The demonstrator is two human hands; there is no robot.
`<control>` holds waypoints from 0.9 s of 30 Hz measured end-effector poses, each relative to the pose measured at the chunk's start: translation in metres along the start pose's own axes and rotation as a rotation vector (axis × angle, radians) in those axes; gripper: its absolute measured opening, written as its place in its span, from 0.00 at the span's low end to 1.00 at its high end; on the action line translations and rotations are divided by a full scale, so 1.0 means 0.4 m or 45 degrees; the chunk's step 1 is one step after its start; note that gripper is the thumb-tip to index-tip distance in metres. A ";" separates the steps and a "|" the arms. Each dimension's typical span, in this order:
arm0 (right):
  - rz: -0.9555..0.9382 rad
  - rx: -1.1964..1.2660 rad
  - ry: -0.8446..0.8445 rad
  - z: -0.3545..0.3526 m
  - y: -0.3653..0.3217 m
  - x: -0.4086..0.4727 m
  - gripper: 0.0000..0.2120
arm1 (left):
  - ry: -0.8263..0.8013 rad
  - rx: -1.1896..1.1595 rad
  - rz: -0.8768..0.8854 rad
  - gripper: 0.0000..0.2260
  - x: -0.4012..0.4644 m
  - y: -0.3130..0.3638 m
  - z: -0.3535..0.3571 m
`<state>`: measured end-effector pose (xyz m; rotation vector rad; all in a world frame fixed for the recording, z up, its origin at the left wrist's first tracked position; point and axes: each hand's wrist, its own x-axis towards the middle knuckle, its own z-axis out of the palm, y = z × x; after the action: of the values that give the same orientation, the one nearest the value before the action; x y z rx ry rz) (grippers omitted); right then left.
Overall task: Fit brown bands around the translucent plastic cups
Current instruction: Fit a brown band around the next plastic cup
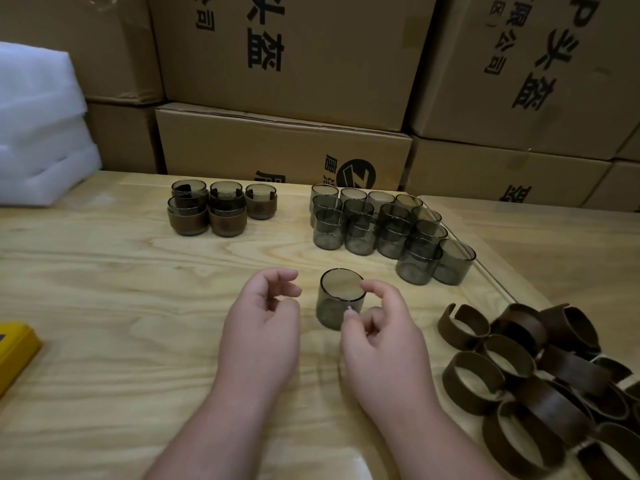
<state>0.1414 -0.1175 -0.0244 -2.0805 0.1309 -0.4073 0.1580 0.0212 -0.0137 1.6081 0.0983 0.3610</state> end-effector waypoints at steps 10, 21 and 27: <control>0.051 0.300 0.008 0.027 -0.016 0.048 0.24 | -0.351 0.600 0.128 0.33 -0.017 0.003 -0.004; -0.019 0.721 -0.195 0.025 -0.022 0.051 0.26 | -0.129 -0.024 0.120 0.10 -0.019 0.011 -0.005; -0.012 0.803 -0.240 0.011 -0.039 0.054 0.22 | -0.452 -0.165 0.240 0.09 -0.033 0.010 -0.004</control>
<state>0.1622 -0.1115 -0.0081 -1.4850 -0.1099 -0.2162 0.1446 0.0186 -0.0122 1.5331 -0.3431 0.2164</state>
